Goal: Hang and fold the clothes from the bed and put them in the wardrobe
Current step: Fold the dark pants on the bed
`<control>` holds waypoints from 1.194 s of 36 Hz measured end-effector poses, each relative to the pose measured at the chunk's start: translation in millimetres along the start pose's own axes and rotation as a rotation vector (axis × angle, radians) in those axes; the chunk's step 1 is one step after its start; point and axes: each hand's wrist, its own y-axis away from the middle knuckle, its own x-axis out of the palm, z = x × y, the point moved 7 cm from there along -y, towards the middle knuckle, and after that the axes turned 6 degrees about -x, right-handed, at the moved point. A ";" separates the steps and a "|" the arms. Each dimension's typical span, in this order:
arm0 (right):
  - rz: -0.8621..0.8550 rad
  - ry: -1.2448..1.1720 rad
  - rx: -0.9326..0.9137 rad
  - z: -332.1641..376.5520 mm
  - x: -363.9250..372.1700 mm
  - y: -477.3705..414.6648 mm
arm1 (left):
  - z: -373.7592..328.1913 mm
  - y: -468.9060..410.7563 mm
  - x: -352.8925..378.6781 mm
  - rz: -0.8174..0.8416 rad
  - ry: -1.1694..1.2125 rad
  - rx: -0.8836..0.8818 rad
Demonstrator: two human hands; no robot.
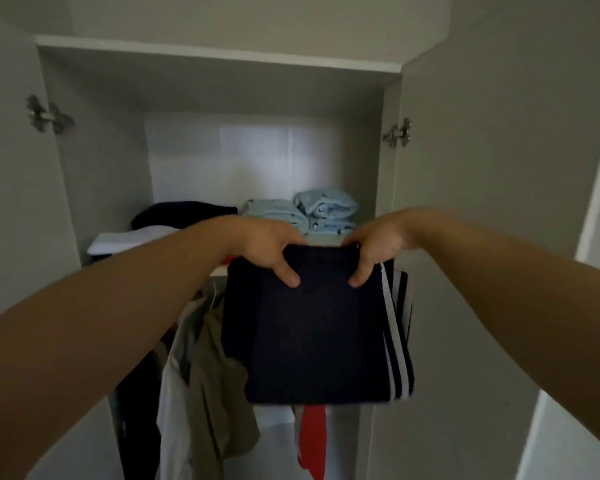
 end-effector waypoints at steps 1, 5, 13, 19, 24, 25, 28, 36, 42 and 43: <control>-0.084 0.045 0.014 -2.4 -21.5 -9.6 | 1.8 -12.5 -19.1 -0.064 -0.023 0.008; -0.423 0.184 0.024 -10.9 -101.8 -42.8 | 13.1 -59.5 -96.7 -0.418 -0.142 0.005; -1.031 0.383 0.011 -62.0 -124.9 -122.3 | 35.5 -157.2 -106.3 -1.037 -0.589 0.001; -0.349 0.350 0.160 -130.2 -10.6 -216.8 | 99.8 -249.3 19.6 -0.605 -0.564 -0.058; -0.406 0.337 0.123 -129.7 2.2 -234.6 | 125.9 -259.6 39.0 -0.648 -0.369 0.006; -0.429 0.347 0.099 -127.1 1.3 -236.8 | 126.8 -260.8 38.0 -0.649 -0.369 0.022; -0.406 0.312 0.078 -127.6 3.9 -245.3 | 129.2 -264.5 30.9 -0.648 -0.325 0.046; -0.396 0.274 0.157 -157.0 11.2 -264.2 | 126.4 -284.4 37.2 -0.645 -0.266 0.046; -0.424 0.293 0.135 -163.3 22.5 -270.4 | 138.3 -287.4 39.8 -0.598 -0.176 0.037; -0.425 0.298 0.129 -165.6 23.3 -270.5 | 137.5 -286.7 39.7 -0.600 -0.169 0.039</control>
